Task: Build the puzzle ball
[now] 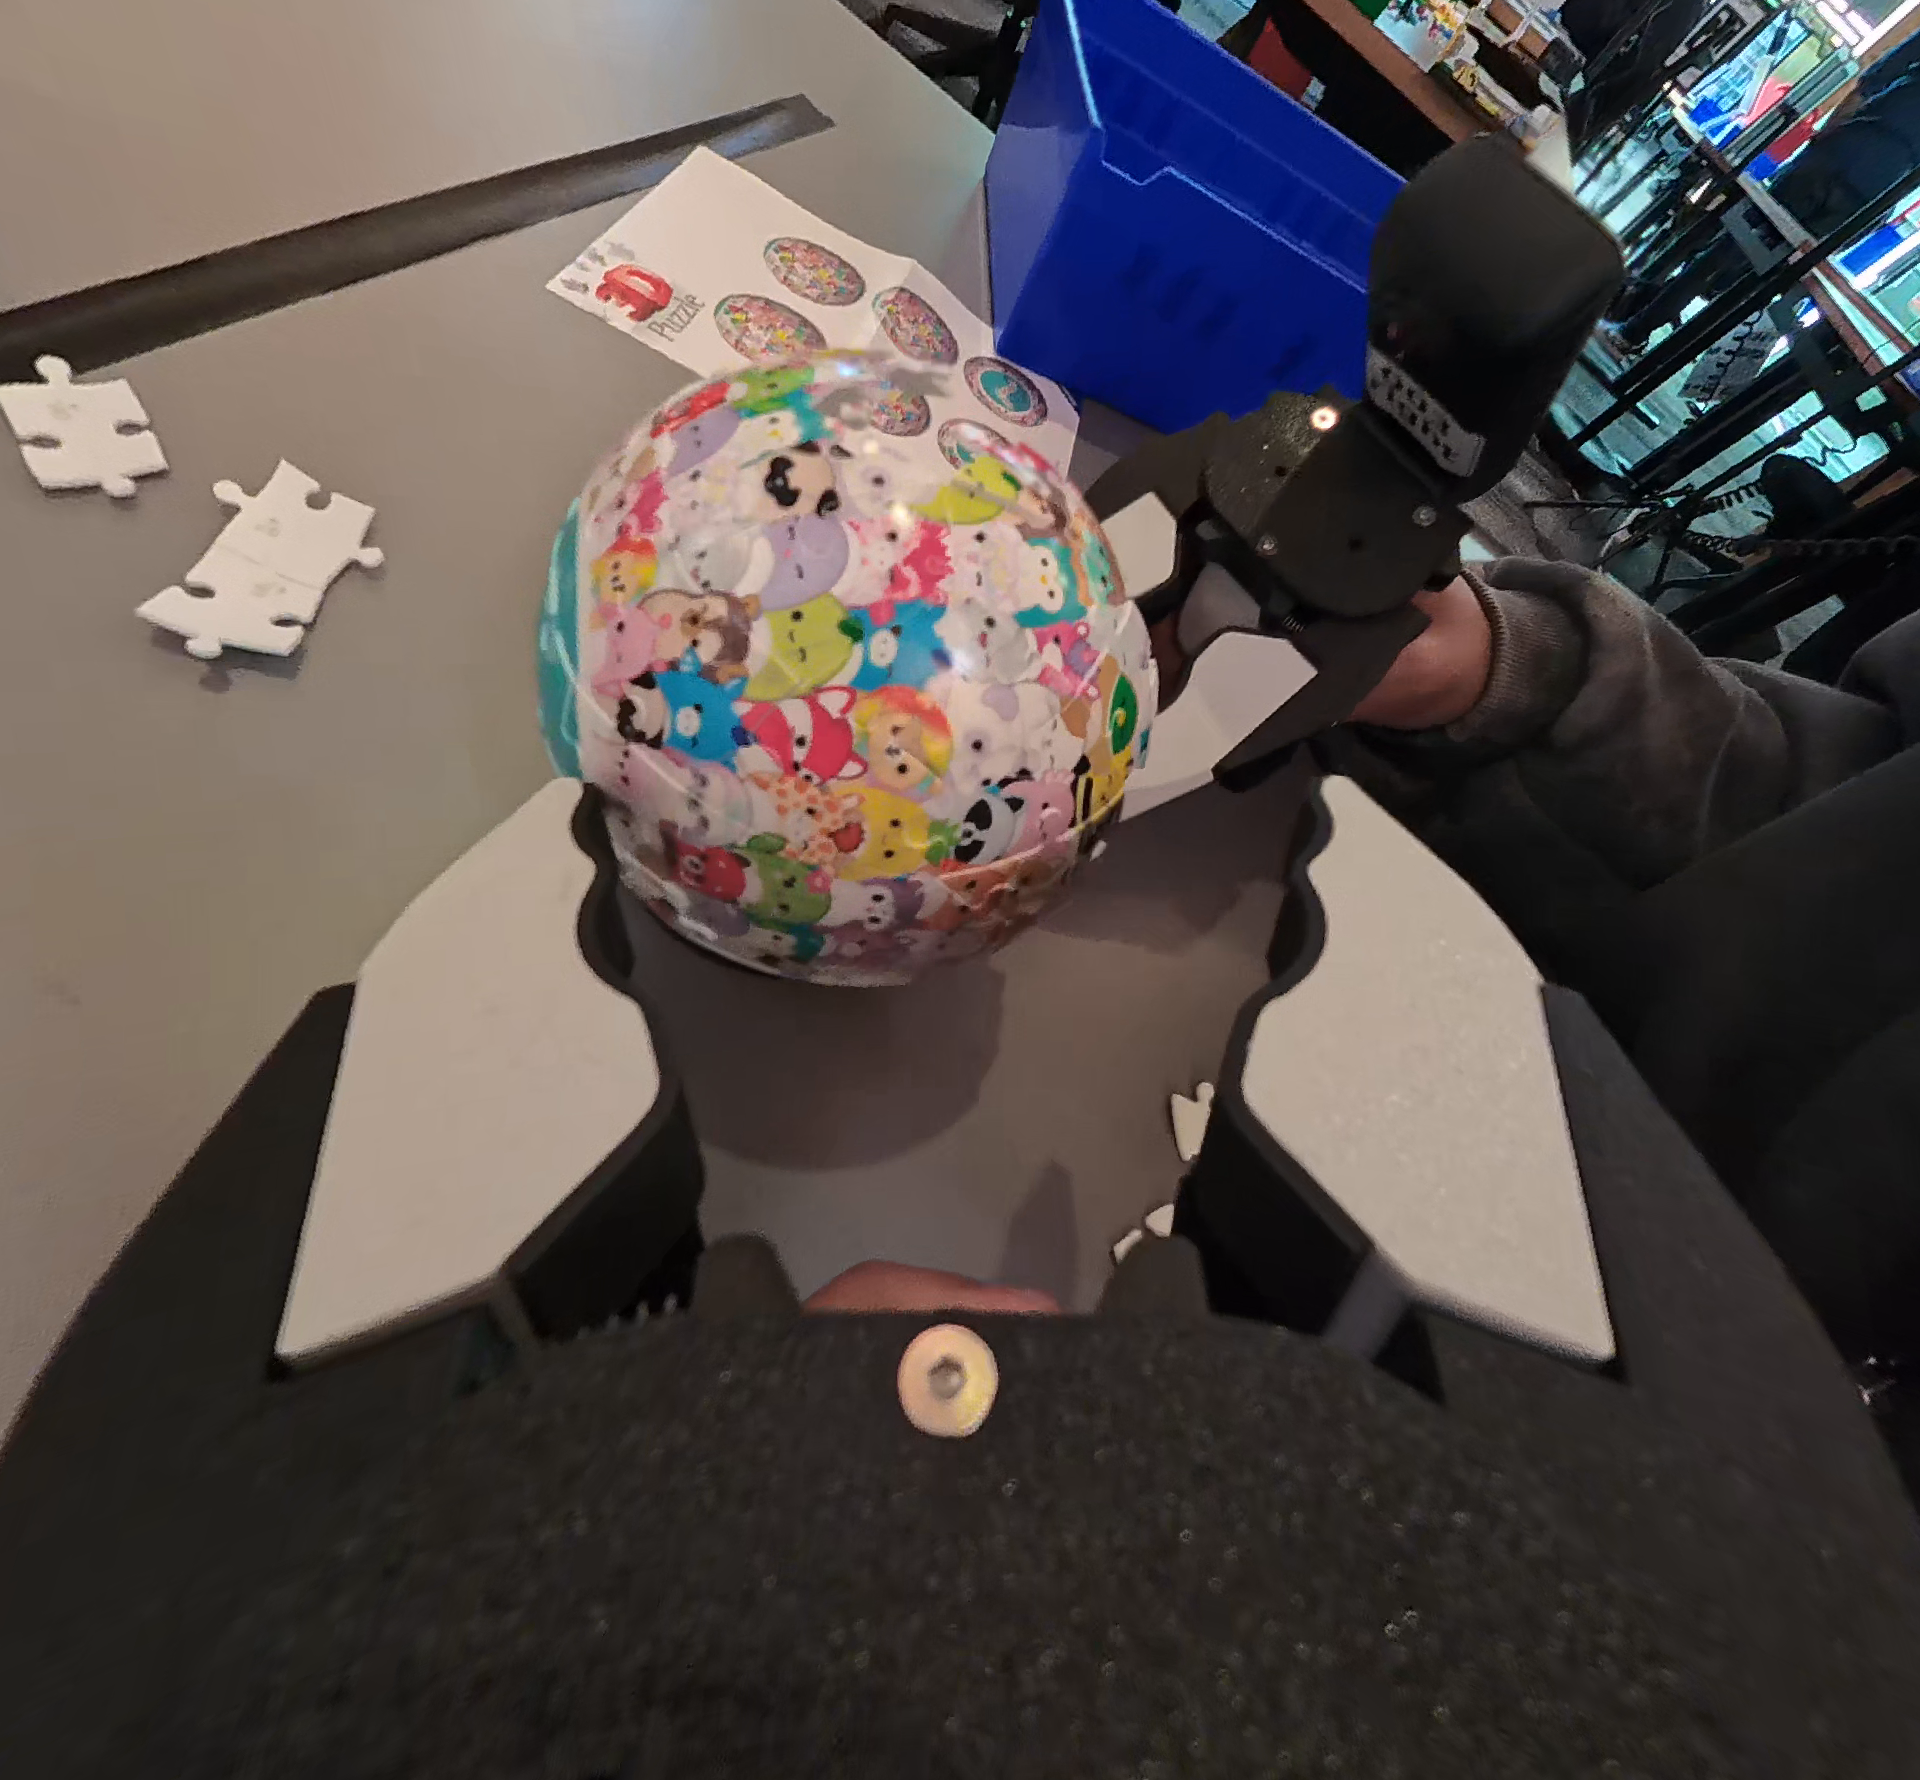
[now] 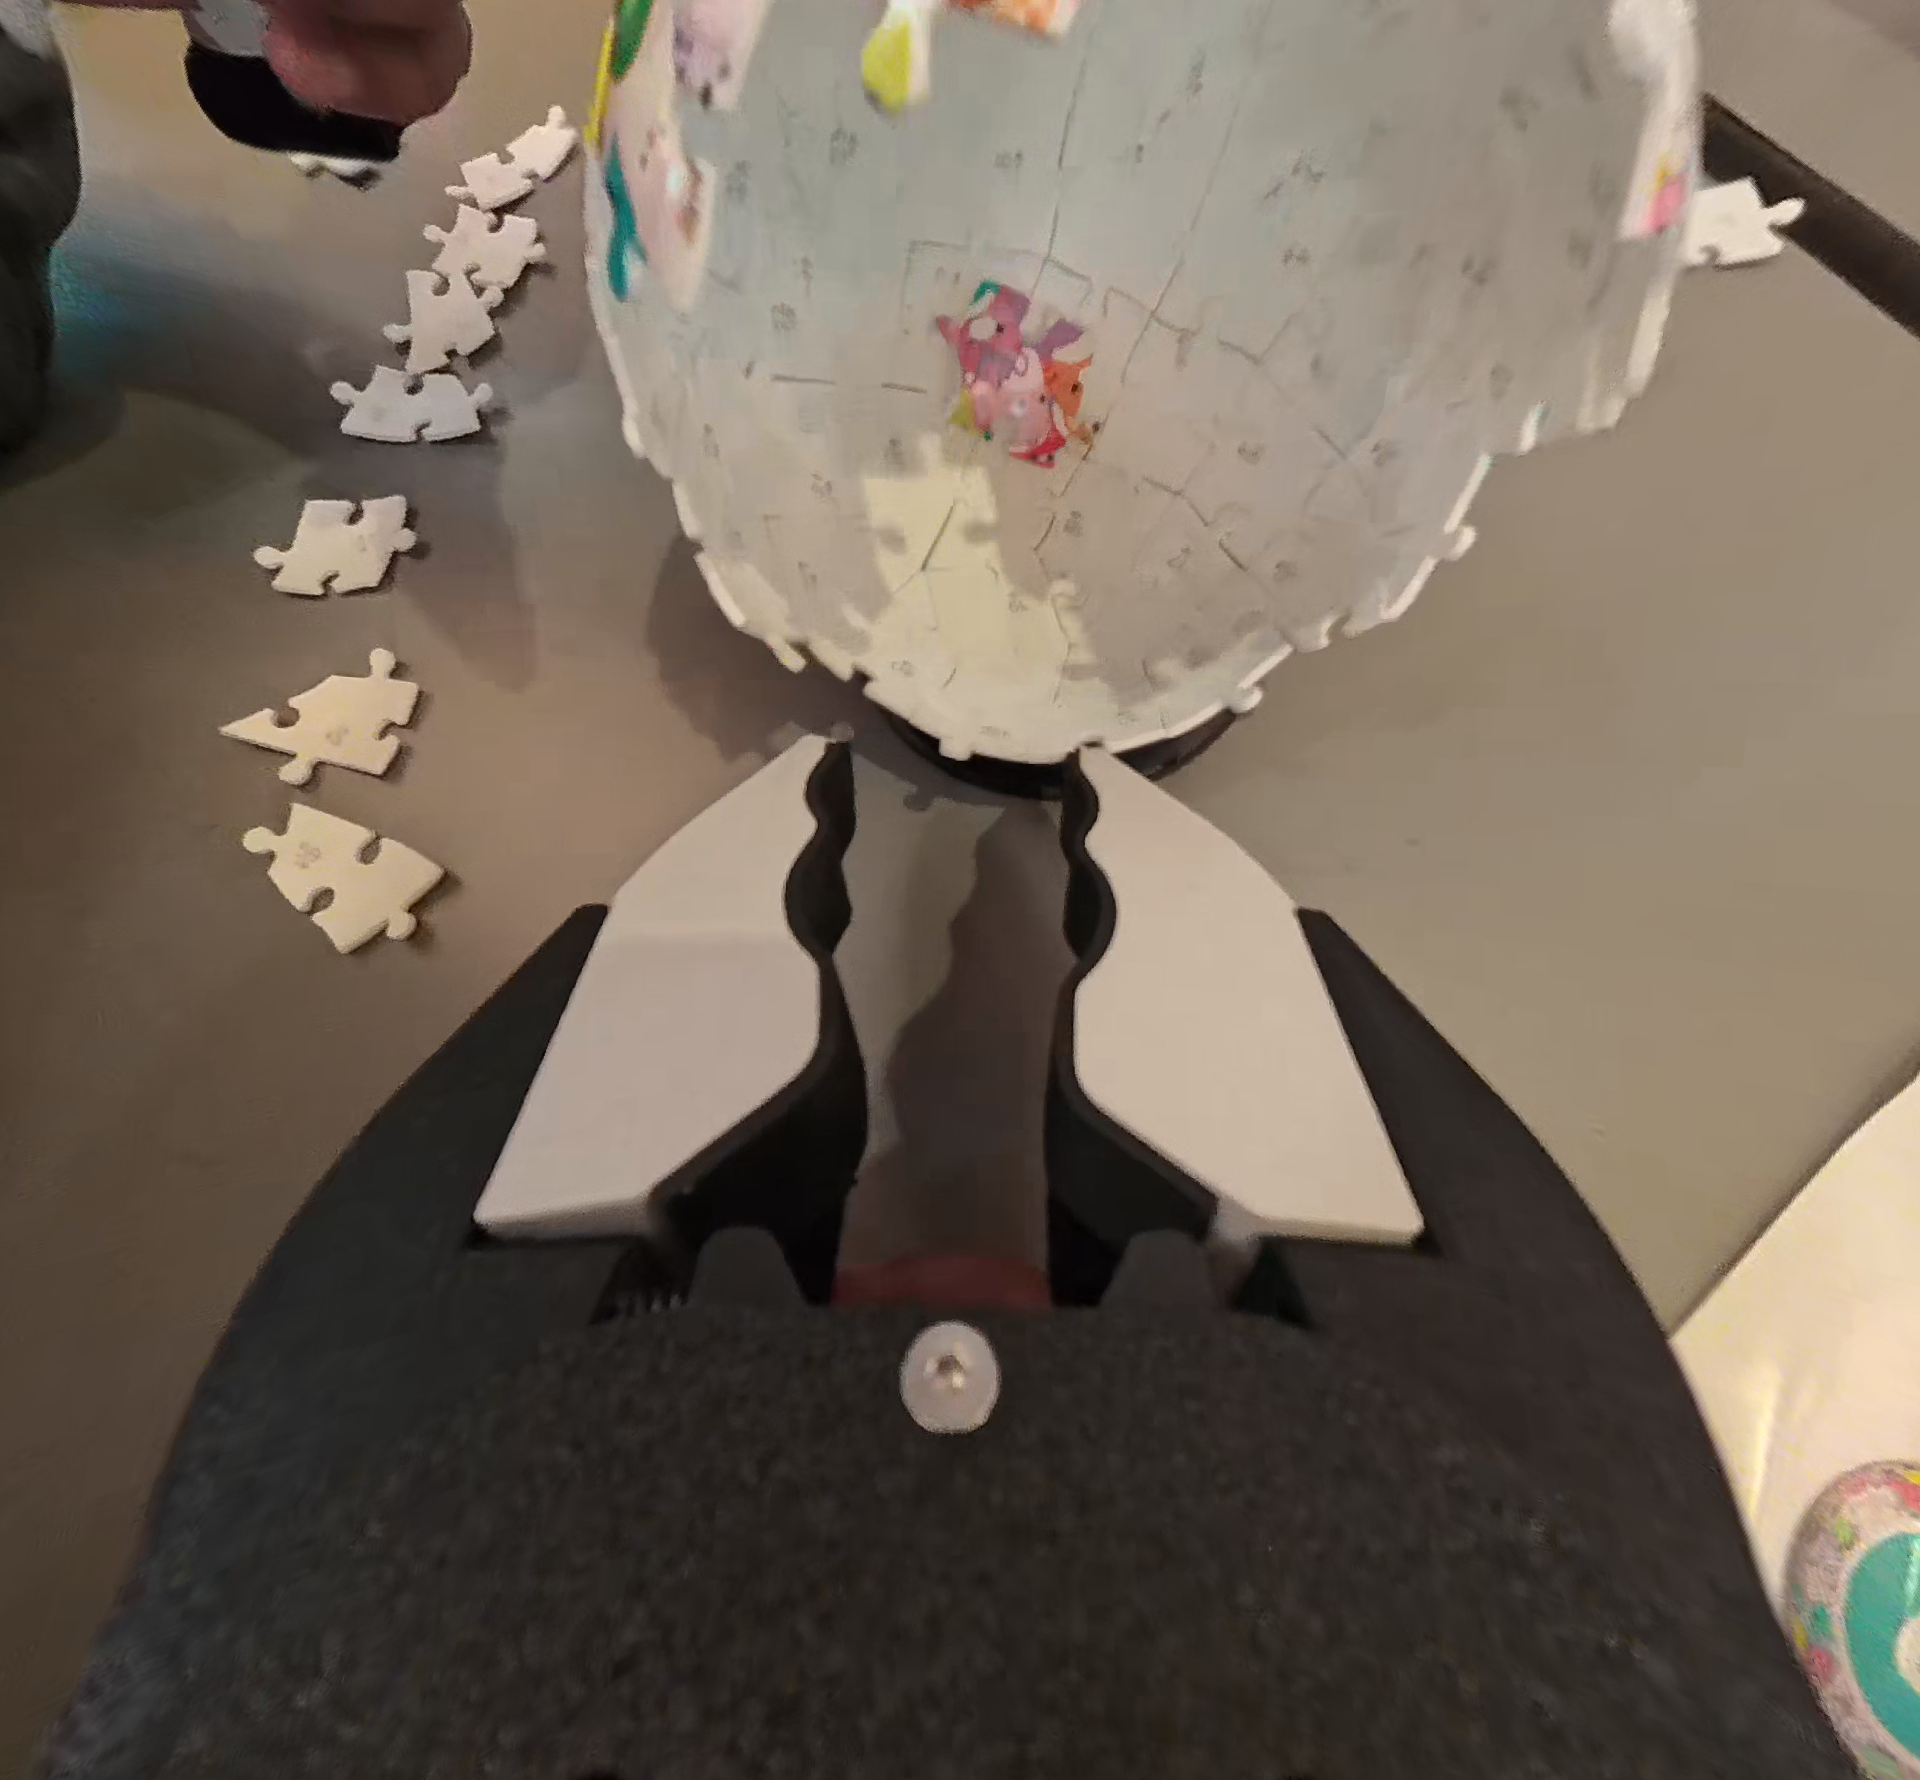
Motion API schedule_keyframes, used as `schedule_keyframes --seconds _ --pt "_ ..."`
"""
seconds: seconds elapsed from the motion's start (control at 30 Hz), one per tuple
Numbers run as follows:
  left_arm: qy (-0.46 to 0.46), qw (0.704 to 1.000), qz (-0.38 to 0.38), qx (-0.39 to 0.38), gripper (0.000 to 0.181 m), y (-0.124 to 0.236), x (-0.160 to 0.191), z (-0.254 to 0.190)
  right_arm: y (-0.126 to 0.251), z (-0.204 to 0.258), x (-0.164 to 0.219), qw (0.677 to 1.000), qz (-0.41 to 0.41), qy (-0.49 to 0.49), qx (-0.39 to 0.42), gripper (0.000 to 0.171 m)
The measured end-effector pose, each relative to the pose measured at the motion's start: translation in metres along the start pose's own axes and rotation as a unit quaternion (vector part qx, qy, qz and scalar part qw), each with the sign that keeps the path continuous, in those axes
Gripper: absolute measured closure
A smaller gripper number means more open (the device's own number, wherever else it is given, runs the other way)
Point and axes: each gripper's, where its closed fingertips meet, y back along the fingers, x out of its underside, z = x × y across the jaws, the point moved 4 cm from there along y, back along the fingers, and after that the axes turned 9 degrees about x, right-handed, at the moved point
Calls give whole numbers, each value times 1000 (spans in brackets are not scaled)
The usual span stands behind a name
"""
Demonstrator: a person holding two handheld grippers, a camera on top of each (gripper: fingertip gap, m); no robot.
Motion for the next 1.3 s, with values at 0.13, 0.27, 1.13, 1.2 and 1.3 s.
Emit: schedule_keyframes --seconds 0.13,0.27,1.13,1.2,1.3 --pt "-11 1000 0 -4 61 2 -4 0 -6 4 -2 1000 12 -15 -12 133" --pt "0 1000 7 -3 68 4 0 4 -2 4 -5 999 -6 -35 -22 134" --pt "-9 997 10 -80 72 27 27 -57 -33 -12 -51 943 -170 286 -11 131" --pt "-1 996 0 -86 73 24 29 -65 -31 -13 -51 940 -180 289 -7 131" --pt "2 996 -16 -91 74 17 32 -83 -30 -15 -52 934 -196 297 25 137"
